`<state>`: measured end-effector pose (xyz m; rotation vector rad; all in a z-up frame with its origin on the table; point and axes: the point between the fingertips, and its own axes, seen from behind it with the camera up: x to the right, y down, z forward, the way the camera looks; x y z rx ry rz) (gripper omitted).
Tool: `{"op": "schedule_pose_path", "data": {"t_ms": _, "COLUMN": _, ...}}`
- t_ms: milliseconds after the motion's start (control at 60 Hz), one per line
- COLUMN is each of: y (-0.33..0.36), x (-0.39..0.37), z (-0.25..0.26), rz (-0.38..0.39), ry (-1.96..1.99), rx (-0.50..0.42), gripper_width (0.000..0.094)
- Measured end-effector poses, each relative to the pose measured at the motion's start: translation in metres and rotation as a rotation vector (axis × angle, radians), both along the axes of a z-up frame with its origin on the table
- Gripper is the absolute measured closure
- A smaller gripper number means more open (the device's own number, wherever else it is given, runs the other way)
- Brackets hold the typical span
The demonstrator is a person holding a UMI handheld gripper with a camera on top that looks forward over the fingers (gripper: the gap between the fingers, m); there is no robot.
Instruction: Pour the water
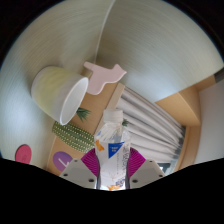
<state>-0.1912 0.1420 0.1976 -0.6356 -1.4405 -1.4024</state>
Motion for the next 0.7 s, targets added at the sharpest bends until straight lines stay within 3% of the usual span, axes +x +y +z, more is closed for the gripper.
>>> {"op": "schedule_pose_path", "data": {"t_ms": 150, "y": -0.002, "x": 0.025, "z": 0.035, "rz": -0.026, "ry": 0.656, "rx": -0.188, "gripper_width": 0.0604}}
{"op": "schedule_pose_path", "data": {"t_ms": 333, "y": -0.006, "x": 0.066, "z": 0.075, "rz": 0.02, "ry": 1.379, "rx": -0.4, "gripper_width": 0.0603}}
{"op": "schedule_pose_path", "data": {"t_ms": 483, "y": -0.005, "x": 0.088, "z": 0.052, "rz": 0.028, "ry": 1.791, "rx": -0.6, "gripper_width": 0.0602}}
{"op": "schedule_pose_path", "data": {"t_ms": 700, "y": 0.002, "x": 0.111, "z": -0.014, "rz": -0.033, "ry": 1.933, "rx": -0.641, "gripper_width": 0.0603}}
